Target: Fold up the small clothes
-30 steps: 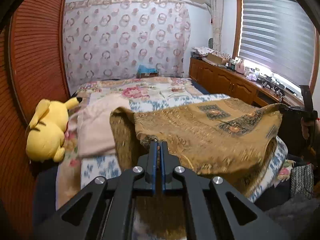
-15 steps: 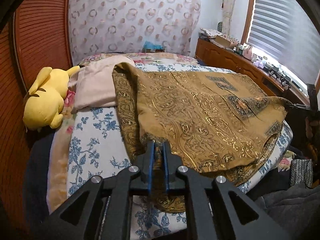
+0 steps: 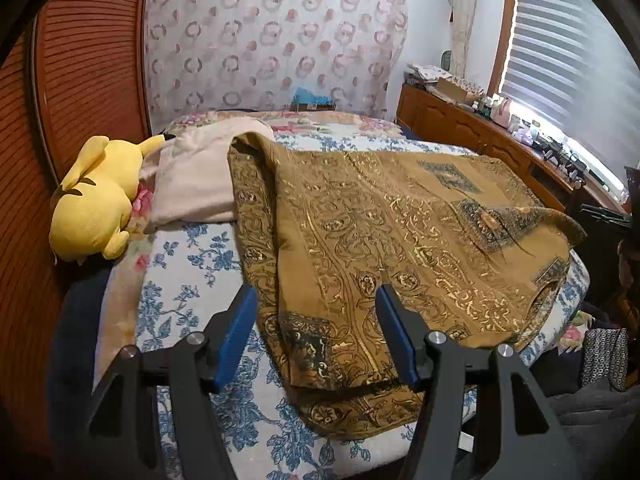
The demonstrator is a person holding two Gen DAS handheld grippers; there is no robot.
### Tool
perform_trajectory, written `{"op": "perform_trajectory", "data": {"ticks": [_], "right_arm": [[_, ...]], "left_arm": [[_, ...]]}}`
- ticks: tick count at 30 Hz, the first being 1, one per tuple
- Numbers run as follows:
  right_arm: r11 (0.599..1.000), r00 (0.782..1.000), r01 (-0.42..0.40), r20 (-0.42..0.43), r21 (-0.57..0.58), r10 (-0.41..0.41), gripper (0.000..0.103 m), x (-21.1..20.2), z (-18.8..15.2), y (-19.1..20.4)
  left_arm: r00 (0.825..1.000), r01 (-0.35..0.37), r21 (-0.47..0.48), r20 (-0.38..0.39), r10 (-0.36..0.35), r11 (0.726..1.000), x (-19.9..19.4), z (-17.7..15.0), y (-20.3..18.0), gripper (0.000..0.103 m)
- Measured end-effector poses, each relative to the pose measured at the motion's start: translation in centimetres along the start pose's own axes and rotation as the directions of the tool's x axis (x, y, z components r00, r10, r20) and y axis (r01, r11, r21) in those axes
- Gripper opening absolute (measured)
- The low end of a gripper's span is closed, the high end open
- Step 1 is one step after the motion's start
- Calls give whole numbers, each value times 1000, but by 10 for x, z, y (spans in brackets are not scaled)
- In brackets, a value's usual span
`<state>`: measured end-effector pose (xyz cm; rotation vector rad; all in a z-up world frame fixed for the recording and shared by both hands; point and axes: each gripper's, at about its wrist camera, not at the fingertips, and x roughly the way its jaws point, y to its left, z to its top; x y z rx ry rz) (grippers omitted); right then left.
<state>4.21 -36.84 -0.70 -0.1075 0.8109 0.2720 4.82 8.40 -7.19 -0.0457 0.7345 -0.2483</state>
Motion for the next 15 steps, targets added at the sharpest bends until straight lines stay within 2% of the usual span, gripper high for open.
{"op": "perform_trajectory", "data": {"ticks": [9,15], "right_arm": [[992,993,-113,-32,-59,111,54,47,6,59],[984,987,-152,-73,-94,146,54,76,2,96]], "left_arm": [[996,-30,-13,-79,29,999,29,-11,2,61],[992,-39,-17,-118,36,999,42,-22,2,61]]}}
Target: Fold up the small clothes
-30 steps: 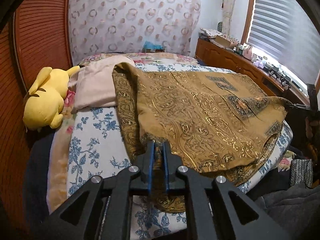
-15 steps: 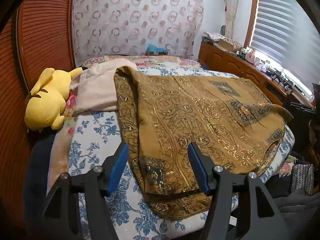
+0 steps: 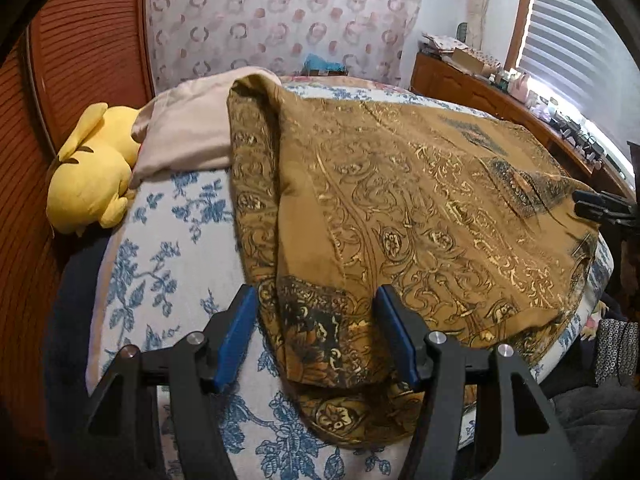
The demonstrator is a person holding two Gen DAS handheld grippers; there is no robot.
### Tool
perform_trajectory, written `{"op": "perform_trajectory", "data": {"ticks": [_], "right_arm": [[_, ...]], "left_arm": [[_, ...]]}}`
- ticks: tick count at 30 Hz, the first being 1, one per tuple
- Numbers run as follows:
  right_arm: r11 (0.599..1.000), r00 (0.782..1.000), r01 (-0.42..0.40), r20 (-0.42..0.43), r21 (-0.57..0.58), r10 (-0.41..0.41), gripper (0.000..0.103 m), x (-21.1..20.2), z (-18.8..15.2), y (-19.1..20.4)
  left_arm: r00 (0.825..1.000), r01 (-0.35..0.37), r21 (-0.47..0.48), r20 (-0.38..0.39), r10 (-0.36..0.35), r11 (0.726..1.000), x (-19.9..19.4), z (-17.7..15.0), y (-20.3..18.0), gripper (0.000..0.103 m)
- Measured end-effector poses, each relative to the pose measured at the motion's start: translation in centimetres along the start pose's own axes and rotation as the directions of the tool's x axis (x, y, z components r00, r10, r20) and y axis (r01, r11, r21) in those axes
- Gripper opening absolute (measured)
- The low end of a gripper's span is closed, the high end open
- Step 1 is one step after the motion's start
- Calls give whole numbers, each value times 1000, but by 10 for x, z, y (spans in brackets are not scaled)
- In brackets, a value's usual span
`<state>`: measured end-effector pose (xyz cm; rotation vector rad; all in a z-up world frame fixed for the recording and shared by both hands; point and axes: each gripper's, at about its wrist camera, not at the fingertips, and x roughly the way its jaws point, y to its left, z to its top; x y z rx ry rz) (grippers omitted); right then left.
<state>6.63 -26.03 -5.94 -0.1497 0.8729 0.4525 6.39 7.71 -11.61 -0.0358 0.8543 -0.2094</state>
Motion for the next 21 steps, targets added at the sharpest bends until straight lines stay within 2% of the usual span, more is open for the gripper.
{"op": "perform_trajectory", "data": {"ticks": [6,9,12,13,20,21], "right_arm": [[999,999,-21,-40,-30,20,54,25,-5,23],[999,998,-8,-64,-38,5,55,35,-9,29],[999,999,5,-42,-53,-8,60,35,-13,33],[998,999,7,-38,-55,-9,61,35,-14,33],[998,1000,14,-8,-56,-15,64,36,-18,33],[998,1000,16,-5,-56,-16,65,36,-18,34]], "left_arm": [[1000,9,-20,6,-9,1000,1,-4,2,61],[1000,10,-21,18,-10,1000,-1,-6,1,61],[999,32,-44,36,-30,999,-3,-10,5,60],[998,48,-65,45,-45,997,-5,-10,7,52],[995,80,-107,60,-74,991,-7,-9,11,37],[995,85,-109,63,-78,990,-7,-9,11,29]]}}
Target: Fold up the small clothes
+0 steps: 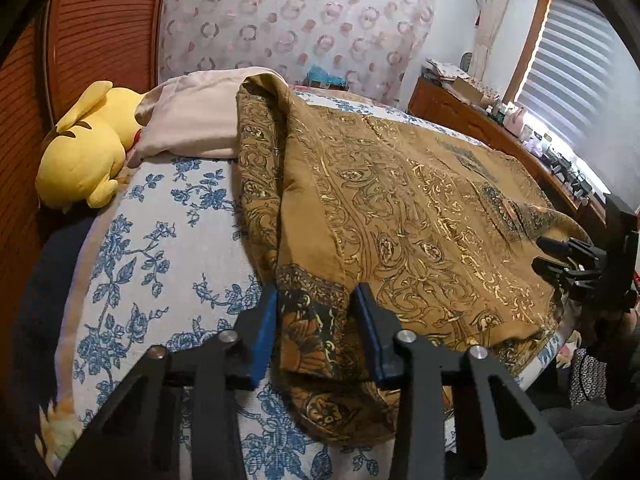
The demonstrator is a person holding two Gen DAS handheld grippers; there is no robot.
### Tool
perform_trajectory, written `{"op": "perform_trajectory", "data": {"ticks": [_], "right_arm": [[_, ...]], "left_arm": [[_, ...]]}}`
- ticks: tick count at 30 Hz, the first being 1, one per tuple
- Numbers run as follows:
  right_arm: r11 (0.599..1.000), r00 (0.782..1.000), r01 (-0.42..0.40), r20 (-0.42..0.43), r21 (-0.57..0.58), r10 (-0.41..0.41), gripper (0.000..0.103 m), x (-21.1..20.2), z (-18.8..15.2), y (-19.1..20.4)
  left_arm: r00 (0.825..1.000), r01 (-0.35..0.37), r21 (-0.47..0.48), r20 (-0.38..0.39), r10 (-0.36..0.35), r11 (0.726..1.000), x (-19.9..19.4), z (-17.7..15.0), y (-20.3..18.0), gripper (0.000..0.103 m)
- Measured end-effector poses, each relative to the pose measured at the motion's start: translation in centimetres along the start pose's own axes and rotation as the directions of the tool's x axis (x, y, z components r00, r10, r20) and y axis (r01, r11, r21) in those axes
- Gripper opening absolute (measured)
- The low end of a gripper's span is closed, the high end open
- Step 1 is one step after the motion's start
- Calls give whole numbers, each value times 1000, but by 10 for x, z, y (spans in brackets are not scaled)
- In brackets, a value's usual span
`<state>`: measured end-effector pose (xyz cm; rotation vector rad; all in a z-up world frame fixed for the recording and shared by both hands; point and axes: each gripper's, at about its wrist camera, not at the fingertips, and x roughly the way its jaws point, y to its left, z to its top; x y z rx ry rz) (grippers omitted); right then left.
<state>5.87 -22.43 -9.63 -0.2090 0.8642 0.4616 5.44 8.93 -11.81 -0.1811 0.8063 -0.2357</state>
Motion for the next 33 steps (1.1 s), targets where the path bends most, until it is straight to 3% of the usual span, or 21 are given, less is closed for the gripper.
{"op": "perform_trajectory", "data": {"ticks": [5,12,19,24,33], "right_arm": [[1000,1000,3,8,-2,-3,65,-1,-2,0],[1000,999,12,-30,14,-11,65,-4,2,-4],[993,1000,26,9,111,-27,64,-32,-6,-37],[982,998,51,38,182,-59,64,-61,-20,-70],[959,992,97,55,265,-116,64,-91,-45,-109]], "left_arm": [[999,31,-8,20,-31,999,-3,2,-4,6],[988,112,80,101,-120,990,-28,39,-46,4],[962,214,221,124,-245,951,-29,93,-118,4],[946,272,308,90,-313,912,-16,121,-169,4],[927,342,404,1,-374,849,17,144,-239,4]]}}
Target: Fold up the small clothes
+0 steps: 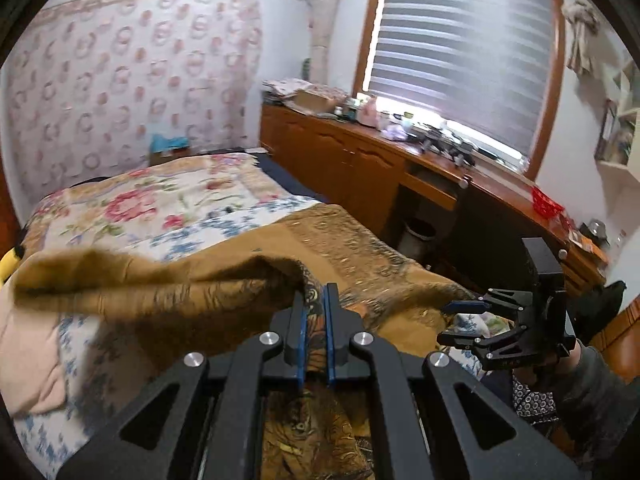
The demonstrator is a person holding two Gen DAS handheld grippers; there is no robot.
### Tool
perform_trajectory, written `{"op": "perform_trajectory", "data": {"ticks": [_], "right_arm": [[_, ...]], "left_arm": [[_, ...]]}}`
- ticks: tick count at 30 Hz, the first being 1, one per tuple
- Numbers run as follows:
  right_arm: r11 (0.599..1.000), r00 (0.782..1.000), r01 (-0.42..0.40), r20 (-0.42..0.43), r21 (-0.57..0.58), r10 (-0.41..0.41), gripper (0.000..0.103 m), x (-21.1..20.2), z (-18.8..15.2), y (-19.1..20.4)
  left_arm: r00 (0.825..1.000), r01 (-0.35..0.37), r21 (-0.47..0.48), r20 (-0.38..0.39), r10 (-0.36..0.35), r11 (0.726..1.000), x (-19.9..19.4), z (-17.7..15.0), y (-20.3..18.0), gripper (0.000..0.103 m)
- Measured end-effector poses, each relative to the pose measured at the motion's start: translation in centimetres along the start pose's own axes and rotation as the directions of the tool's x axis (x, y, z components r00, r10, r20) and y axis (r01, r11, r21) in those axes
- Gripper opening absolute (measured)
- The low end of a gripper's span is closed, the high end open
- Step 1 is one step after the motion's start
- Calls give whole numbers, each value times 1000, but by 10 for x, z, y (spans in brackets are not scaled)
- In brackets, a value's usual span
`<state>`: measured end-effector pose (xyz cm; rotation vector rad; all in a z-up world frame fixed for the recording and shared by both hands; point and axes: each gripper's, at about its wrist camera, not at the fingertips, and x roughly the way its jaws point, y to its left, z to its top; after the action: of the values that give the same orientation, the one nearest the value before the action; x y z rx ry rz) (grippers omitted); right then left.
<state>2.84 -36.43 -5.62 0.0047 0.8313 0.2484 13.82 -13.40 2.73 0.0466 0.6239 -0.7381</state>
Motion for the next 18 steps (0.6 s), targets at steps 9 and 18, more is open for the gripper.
{"op": "perform_trajectory", "data": {"ticks": [9,18], "right_arm": [[998,1000,17,23,53,-18,64,-19,-16,-30],[996,998,27,53,89,-32,64,-39,-23,-48]], "left_arm": [[997,68,81,-41,-65,994,56,38,-49,4],[991,117,164,-77,-105,979,97,73,-101,4]]}}
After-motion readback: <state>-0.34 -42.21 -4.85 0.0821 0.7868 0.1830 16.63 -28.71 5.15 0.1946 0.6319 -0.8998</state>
